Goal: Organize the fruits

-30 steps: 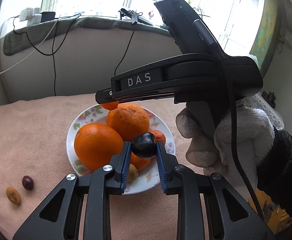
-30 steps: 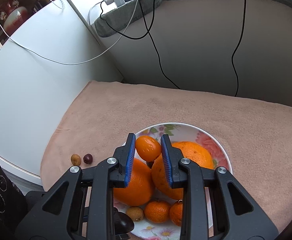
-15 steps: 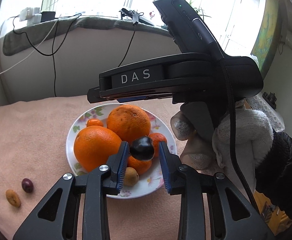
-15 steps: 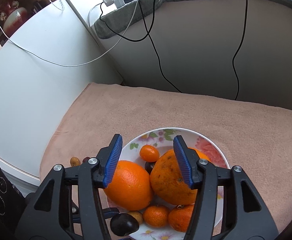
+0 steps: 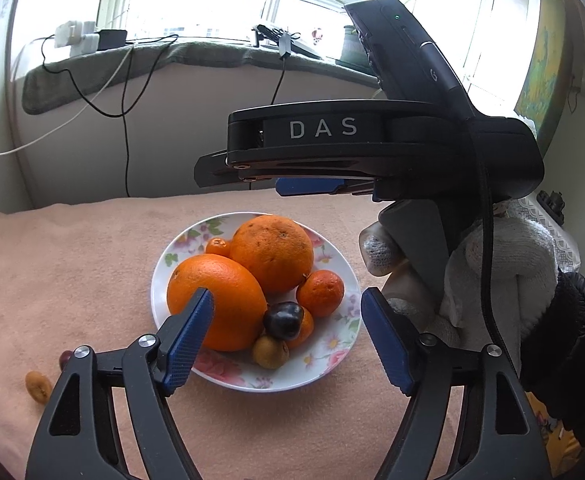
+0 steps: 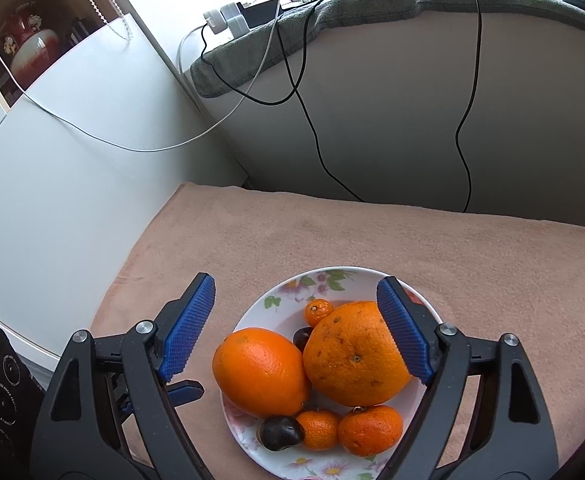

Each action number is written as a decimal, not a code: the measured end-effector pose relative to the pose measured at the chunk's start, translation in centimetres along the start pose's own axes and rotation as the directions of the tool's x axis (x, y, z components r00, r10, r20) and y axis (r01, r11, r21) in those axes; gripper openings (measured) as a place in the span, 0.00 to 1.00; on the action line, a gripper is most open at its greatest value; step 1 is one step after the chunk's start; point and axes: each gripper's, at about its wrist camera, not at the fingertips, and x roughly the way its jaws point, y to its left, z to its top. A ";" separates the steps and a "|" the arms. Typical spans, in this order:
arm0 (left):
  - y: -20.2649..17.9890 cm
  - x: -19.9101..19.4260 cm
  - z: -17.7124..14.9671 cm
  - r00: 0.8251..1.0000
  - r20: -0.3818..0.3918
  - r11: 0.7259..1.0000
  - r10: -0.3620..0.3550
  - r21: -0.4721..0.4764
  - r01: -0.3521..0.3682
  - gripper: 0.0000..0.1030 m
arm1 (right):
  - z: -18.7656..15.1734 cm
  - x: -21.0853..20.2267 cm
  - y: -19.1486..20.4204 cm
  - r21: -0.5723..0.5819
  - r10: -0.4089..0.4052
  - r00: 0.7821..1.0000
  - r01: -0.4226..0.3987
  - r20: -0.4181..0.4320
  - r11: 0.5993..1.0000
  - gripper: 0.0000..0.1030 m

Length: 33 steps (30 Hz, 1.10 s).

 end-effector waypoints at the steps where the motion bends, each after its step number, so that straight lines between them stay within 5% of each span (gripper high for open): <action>1: 0.0 -0.1 0.1 1.000 0.001 1.000 0.000 0.001 0.000 0.74 | 0.0 -0.1 0.1 -0.001 -0.002 1.000 0.002 0.003 1.000 0.83; 33: 0.2 -1.6 -0.4 0.999 0.030 1.000 0.012 -0.013 -0.012 0.77 | -1.7 -2.8 1.9 -0.062 -0.093 0.992 0.099 0.090 0.993 0.83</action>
